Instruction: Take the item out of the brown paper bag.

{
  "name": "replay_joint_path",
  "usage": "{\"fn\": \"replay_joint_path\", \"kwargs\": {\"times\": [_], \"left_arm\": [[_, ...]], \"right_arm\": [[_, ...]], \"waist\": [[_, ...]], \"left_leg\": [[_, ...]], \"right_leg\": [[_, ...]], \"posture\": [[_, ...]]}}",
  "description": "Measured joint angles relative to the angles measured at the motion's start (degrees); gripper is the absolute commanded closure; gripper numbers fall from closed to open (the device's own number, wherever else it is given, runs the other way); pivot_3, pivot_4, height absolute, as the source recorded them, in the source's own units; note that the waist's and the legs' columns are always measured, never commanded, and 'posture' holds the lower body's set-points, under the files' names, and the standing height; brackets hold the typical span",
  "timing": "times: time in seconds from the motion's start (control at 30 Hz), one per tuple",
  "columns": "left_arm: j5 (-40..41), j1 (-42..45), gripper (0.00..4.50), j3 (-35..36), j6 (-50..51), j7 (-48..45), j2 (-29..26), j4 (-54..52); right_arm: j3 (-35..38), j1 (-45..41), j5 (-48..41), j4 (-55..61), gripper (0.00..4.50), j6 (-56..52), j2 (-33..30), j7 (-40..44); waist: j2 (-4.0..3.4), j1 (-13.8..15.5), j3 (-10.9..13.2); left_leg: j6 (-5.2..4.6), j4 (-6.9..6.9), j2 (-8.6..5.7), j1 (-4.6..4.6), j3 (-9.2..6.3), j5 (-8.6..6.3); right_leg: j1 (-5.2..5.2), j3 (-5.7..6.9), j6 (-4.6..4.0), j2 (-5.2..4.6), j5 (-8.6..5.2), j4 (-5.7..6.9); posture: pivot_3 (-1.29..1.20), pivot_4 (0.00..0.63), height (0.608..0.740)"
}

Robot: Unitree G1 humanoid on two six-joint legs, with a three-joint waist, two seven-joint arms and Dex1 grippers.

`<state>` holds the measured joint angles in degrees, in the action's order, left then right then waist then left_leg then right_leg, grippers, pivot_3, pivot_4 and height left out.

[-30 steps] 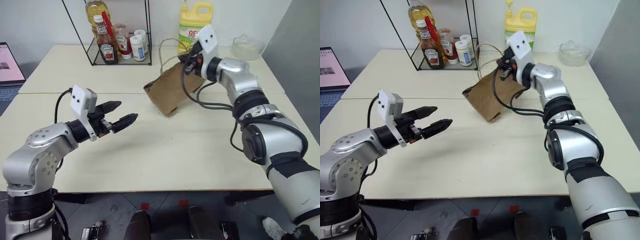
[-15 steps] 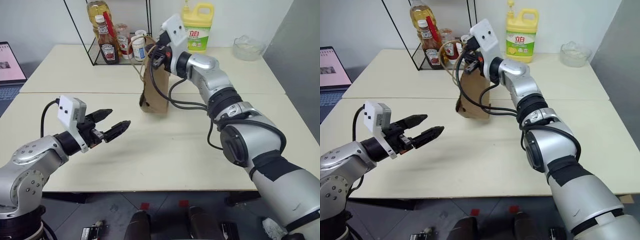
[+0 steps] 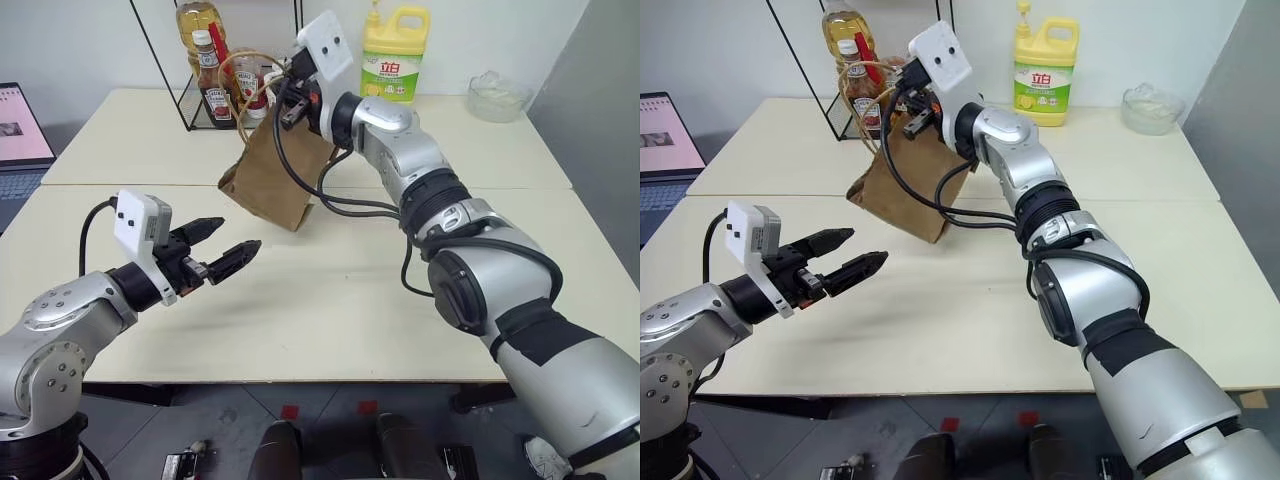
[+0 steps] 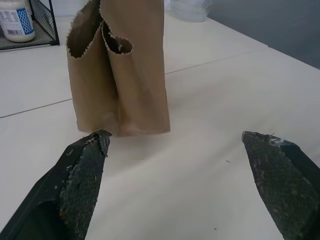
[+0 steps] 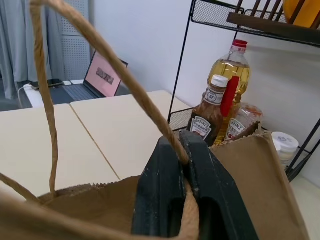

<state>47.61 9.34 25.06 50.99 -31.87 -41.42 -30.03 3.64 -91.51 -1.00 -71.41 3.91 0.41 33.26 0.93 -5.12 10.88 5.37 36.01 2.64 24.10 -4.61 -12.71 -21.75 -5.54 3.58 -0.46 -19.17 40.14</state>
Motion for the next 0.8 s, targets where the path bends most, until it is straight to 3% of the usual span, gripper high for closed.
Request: {"fn": "replay_joint_path", "kwargs": {"times": [0.8], "left_arm": [[0.0, -0.3, 0.0, 0.0, -0.3, 0.1, 0.1, 0.0]], "right_arm": [[-2.8, 0.0, 4.5, -3.4, 4.45, 0.4, 2.1, -7.5]], "waist": [[0.0, 0.0, 0.0]], "left_leg": [[0.0, -0.01, 0.0, 0.0, 0.0, 0.0]], "right_leg": [[-0.02, 0.0, -0.01, 0.01, -0.01, 0.0]], "posture": [[0.0, 0.15, 0.74]]}}
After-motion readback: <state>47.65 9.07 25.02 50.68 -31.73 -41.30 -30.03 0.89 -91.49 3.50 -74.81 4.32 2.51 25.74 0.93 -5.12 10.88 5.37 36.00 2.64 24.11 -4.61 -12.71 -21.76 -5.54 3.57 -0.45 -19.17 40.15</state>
